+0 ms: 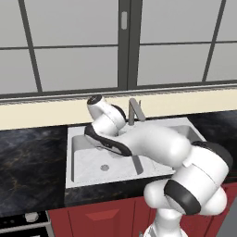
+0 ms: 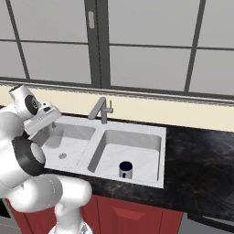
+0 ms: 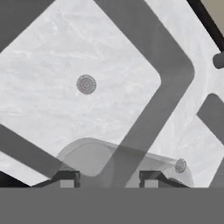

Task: Move any existing items from the left basin to the right basin for drying. Then move the glass cup from the counter to the left basin of the sink for washing.

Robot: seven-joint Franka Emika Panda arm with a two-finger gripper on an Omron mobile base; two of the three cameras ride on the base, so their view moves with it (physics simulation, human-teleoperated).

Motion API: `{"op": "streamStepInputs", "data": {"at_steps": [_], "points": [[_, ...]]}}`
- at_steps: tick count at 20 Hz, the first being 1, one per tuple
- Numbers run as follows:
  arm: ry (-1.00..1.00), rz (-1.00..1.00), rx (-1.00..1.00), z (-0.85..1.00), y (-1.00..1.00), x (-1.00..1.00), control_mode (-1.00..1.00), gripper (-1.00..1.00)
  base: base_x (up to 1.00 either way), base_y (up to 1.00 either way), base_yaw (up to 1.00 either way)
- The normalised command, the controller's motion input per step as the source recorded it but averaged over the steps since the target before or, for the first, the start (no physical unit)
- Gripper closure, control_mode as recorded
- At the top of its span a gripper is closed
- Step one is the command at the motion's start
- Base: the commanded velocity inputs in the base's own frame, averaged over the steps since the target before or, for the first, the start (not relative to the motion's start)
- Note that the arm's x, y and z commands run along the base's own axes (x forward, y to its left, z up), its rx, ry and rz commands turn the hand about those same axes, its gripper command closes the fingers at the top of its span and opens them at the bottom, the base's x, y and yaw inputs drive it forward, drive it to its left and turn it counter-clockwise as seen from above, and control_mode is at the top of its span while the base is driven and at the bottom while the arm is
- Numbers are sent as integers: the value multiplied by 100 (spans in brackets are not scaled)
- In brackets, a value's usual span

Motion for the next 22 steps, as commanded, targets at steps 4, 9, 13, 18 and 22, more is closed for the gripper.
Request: {"op": "streamStepInputs", "data": {"at_steps": [4,9,13,18,22], "points": [[10,20,-12,-42,12,63,-100,100,0,0,0],[11,22,-11,-62,0,42,-100,100,0,0,0],[7,24,-5,-66,0,26,-100,100,0,0,0],[5,20,0,-54,0,7,-100,100,0,0,0],[10,15,0,-49,0,4,-100,100,0,0,0]]}}
